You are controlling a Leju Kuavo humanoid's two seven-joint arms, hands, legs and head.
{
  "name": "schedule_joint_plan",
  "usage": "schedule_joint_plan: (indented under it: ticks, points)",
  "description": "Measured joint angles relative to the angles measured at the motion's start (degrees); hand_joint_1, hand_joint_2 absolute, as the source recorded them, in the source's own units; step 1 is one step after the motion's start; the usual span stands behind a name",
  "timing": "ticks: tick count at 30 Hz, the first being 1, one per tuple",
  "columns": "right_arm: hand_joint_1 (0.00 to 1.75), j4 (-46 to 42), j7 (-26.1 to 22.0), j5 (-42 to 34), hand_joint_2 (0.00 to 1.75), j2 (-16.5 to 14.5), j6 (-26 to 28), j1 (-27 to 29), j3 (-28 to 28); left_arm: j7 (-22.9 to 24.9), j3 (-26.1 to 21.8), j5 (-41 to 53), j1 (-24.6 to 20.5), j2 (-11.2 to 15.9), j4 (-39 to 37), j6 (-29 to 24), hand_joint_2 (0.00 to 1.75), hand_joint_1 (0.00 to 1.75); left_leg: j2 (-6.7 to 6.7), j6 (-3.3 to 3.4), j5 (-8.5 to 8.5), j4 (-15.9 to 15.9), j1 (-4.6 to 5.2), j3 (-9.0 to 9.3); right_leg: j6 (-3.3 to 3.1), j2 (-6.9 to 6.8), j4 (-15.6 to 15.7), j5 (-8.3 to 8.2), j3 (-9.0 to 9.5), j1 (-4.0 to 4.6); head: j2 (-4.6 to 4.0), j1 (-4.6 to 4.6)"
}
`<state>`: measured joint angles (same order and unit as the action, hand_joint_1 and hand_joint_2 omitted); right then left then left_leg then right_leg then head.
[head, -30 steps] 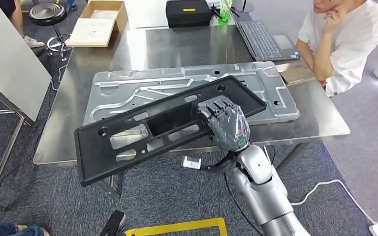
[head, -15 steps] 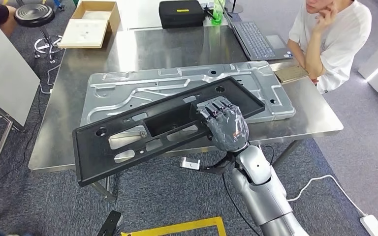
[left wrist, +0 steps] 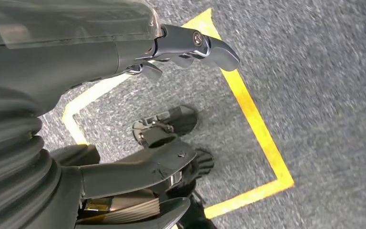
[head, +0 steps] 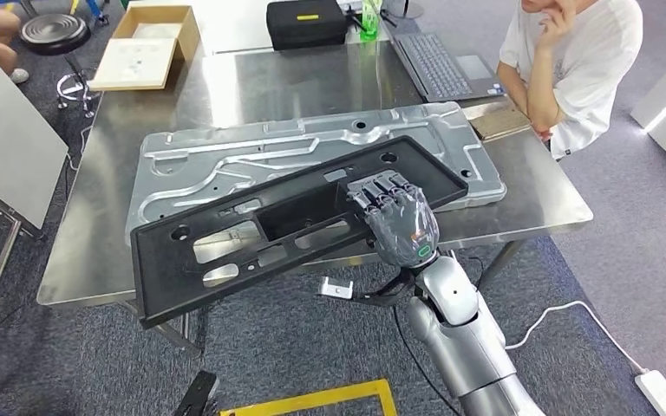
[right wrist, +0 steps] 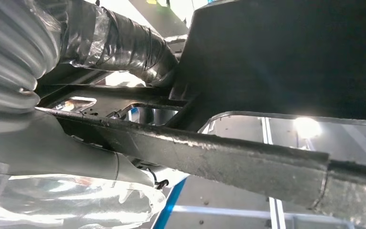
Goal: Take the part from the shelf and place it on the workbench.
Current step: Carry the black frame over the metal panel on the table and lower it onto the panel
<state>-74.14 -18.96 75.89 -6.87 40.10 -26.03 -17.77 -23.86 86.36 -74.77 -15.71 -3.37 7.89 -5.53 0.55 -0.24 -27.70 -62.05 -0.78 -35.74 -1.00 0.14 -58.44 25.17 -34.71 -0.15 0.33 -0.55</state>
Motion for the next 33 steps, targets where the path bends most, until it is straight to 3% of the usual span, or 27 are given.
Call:
schedule_joint_plan:
  ticks: [3, 4, 5, 6, 8, 10, 13, 15, 18, 19, 20, 21, 23, 25, 28, 30, 33]
  points:
    - [1.75, 0.0, 0.0, 0.2, 1.75, 0.0, 0.0, 0.0, 0.0, 0.0, 0.0, 0.0, 0.1, 0.0, 0.0, 0.0, 1.75, 0.0, -0.1, -0.24, -4.85, -10.5, -0.04, -4.99, -0.6, 0.03, 0.0, 0.03, 0.1, 0.15, 0.0, 0.04]
    - [1.75, 0.0, 0.0, 0.2, 1.75, 0.0, 0.0, 0.1, 0.0, 0.0, 0.0, 0.0, 0.2, 0.0, 0.0, 0.0, 1.75, 0.0, -0.1, -0.28, -5.19, -12.7, -0.04, -6.07, -0.67, 0.09, -0.1, 0.11, 0.08, 0.23, 0.0, 0.04]
    - [1.75, 0.0, 0.0, 0.3, 1.75, 0.0, 0.0, 0.1, 0.0, 0.0, 0.0, 0.0, 0.3, 0.0, 0.0, 0.0, 1.75, 0.0, -0.1, -0.26, -4.42, -12.6, -0.04, -6.15, -0.71, 0.19, -0.3, 0.2, 0.07, 0.29, 0.0, 0.04]
    - [1.75, 0.0, 0.0, 0.3, 1.75, 0.0, 0.0, 0.1, 0.0, 0.0, 0.0, 0.0, 0.3, 0.0, 0.0, 0.0, 1.75, 0.0, -0.11, -0.17, -2.7, -10.3, -0.04, -5.11, -0.68, 0.31, -0.5, 0.32, 0.09, 0.31, 0.0, 0.04]
    - [1.75, 0.0, 0.0, 0.3, 1.75, 0.0, 0.0, 0.1, 0.0, 0.0, 0.0, 0.0, 0.3, 0.1, 0.0, 0.0, 1.75, 0.0, -0.23, 0.18, 0.9, -2.6, 0.06, -1.44, -0.4, 0.54, -1.0, 0.65, 0.03, 0.43, 0.0, 0.04]
    - [1.75, 0.0, 0.0, 0.3, 1.75, 0.0, 0.0, 0.1, 0.0, 0.0, 0.0, 0.0, 0.2, 0.1, 0.0, 0.0, 1.75, 0.0, -0.41, 0.59, 2.09, 1.8, 0.24, 0.63, 0.05, 0.71, -1.4, 0.86, -0.24, 0.54, 0.0, 0.03]
    - [1.75, 0.0, 0.0, 0.3, 1.75, 0.0, 0.0, 0.1, 0.0, 0.0, 0.0, 0.0, 0.2, 0.1, 0.0, 0.0, 1.75, 0.0, -0.42, 1.32, 2.27, 2.6, 0.28, 0.8, 0.84, 0.74, -1.4, 0.9, -0.42, 0.43, 0.0, 0.03]
    - [1.75, 0.0, 0.0, 0.3, 1.75, 0.0, 0.0, 0.0, 0.1, 0.0, 0.0, 0.0, 0.1, 0.1, 0.0, 0.0, 1.75, 0.0, -0.32, 1.96, 2.65, 3.2, 0.09, 1.01, 1.43, 0.58, -3.4, 2.41, -1.23, 0.34, 0.0, 0.01]
    - [1.75, -0.1, 0.0, 0.3, 1.75, 0.0, 0.0, 0.2, 0.1, -0.1, 0.0, 0.0, 0.1, 0.1, 0.0, 0.0, 1.75, 0.0, -0.21, 2.31, 2.79, 3.4, 0.06, 1.02, 2.09, 0.39, -13.6, 7.47, -6.01, -0.11, 0.0, 0.02]
    - [1.75, 0.0, 0.0, 0.3, 1.75, 0.0, 0.0, 0.3, 0.2, -0.1, 0.0, 0.0, 0.1, 0.1, 0.0, 0.0, 1.75, 0.0, -0.19, 2.31, 2.78, 3.4, 0.07, 1.02, 2.26, 0.35, -16.3, 8.17, -7.39, -0.3, 0.0, 0.01]
    - [1.75, 0.0, 0.0, 0.3, 1.75, 0.0, 0.0, 0.4, 0.2, -0.1, 0.0, 0.0, 0.2, 0.1, 0.0, 0.0, 1.75, 0.0, -0.17, 2.3, 2.76, 3.4, 0.07, 1.02, 2.38, 0.29, -17.0, 7.78, -7.87, -0.48, 0.0, 0.01]
    - [1.75, 0.0, 0.0, 0.3, 1.75, 0.1, 0.0, 0.4, 0.2, -0.1, 0.0, 0.0, 0.2, 0.1, 0.0, 0.0, 1.75, 0.0, -0.17, 2.25, 2.73, 3.4, 0.06, 1.07, 2.45, 0.21, -15.4, 6.29, -7.17, -0.67, 0.0, 0.01]
    - [1.75, 0.0, 0.0, 0.3, 1.75, 0.1, 0.0, 0.4, 0.2, -0.1, 0.0, 0.0, 0.2, 0.1, 0.0, 0.0, 1.75, 0.0, -0.19, 2.02, 2.61, 3.4, 0.06, 1.23, 2.49, -0.07, -7.8, 2.39, -3.5, -0.97, 0.0, 0.01]
    - [1.75, 0.0, 0.0, 0.3, 1.75, 0.1, 0.0, 0.3, 0.2, -0.1, 0.0, 0.0, 0.1, 0.1, 0.0, 0.0, 1.75, 0.0, -0.21, 1.46, 2.54, 3.3, 0.2, 1.16, 2.28, -0.23, -2.1, 0.63, -0.9, -0.79, 0.0, 0.01]
    - [1.75, 0.0, 0.0, 0.3, 1.75, 0.1, 0.0, 0.3, 0.3, -0.1, 0.0, 0.0, 0.1, 0.1, 0.0, 0.0, 1.75, 0.0, -0.14, 0.41, 2.55, 3.3, 0.21, 0.97, 1.4, -0.06, -1.0, 0.54, -0.65, -0.41, 0.0, 0.04]
    - [1.75, -0.1, 0.0, 0.3, 1.75, 0.0, 0.0, 0.2, 0.3, -0.1, 0.0, 0.0, 0.1, 0.1, 0.0, 0.0, 1.75, 0.0, -0.13, -0.08, 1.28, 1.6, 0.04, 0.31, 0.56, -0.01, -0.7, 0.32, -0.41, -0.49, 0.0, 0.04]
    - [1.75, -0.1, 0.0, 0.3, 1.75, 0.0, 0.0, 0.1, 0.3, -0.1, 0.0, 0.0, 0.2, 0.1, 0.0, 0.0, 1.75, 0.0, -0.2, -0.4, -3.71, -8.3, -0.04, -4.2, -0.29, -0.03, -0.5, 0.31, -0.26, -0.27, 0.0, 0.05]
